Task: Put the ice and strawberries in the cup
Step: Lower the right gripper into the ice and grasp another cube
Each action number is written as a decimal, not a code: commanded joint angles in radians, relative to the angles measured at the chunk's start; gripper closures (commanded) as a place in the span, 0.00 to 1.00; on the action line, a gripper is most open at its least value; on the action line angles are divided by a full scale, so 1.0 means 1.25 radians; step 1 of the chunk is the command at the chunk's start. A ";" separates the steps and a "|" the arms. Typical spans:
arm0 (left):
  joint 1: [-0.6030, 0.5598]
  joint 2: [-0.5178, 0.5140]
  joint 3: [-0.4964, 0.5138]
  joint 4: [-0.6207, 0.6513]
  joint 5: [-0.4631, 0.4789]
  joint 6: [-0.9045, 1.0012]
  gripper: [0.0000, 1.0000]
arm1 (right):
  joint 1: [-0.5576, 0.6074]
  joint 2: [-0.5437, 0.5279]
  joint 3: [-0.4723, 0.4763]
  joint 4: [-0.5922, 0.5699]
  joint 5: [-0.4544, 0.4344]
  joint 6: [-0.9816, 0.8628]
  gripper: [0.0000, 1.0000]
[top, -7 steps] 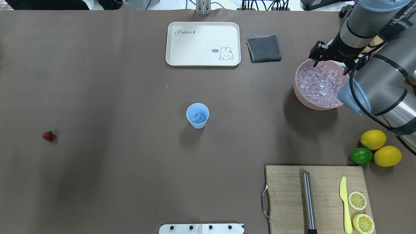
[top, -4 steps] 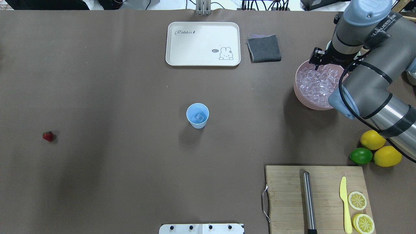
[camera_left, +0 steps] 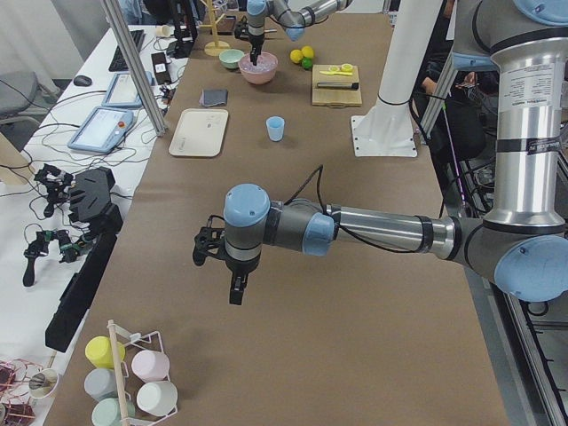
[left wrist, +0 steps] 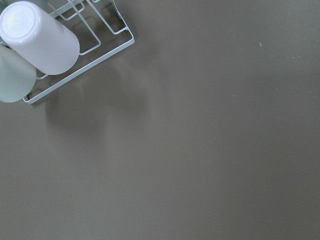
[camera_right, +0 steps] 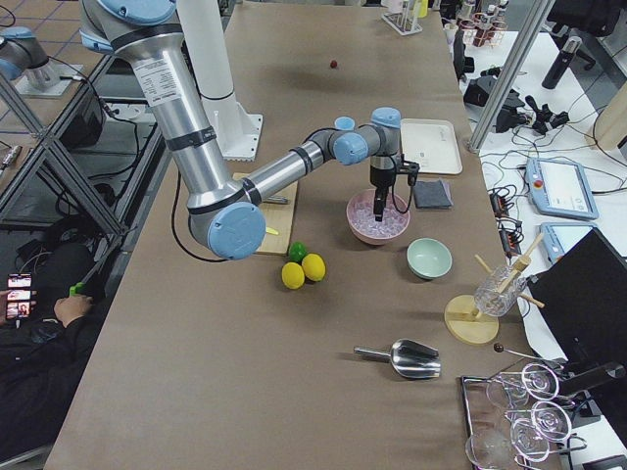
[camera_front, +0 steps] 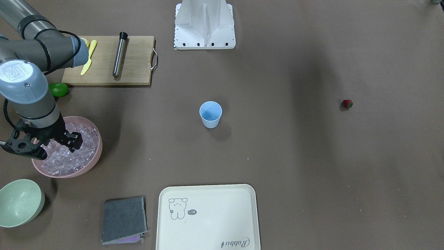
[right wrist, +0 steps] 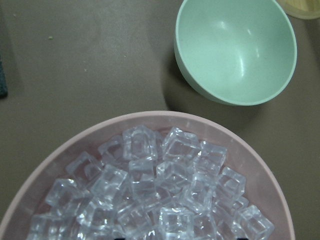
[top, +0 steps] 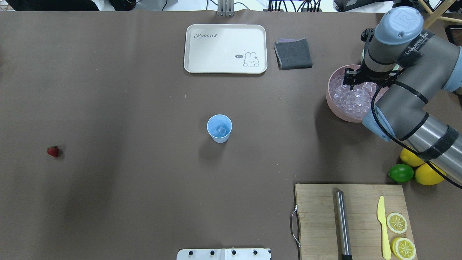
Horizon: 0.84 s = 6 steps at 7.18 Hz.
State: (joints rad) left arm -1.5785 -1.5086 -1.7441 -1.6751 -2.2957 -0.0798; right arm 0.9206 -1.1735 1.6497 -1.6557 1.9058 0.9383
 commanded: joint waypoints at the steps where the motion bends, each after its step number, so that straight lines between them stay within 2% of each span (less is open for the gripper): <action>1: 0.000 -0.004 0.001 0.000 -0.001 0.000 0.02 | -0.001 -0.006 -0.013 0.002 0.001 -0.047 0.21; 2: 0.000 -0.007 0.004 0.000 0.001 0.000 0.02 | -0.001 -0.001 -0.013 0.002 0.000 -0.049 0.25; 6: 0.002 -0.008 0.007 0.000 0.001 0.000 0.02 | -0.006 0.015 -0.037 0.008 -0.019 -0.052 0.31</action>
State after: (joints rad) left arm -1.5760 -1.5194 -1.7355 -1.6740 -2.2949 -0.0798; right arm 0.9146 -1.1621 1.6197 -1.6507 1.8939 0.8764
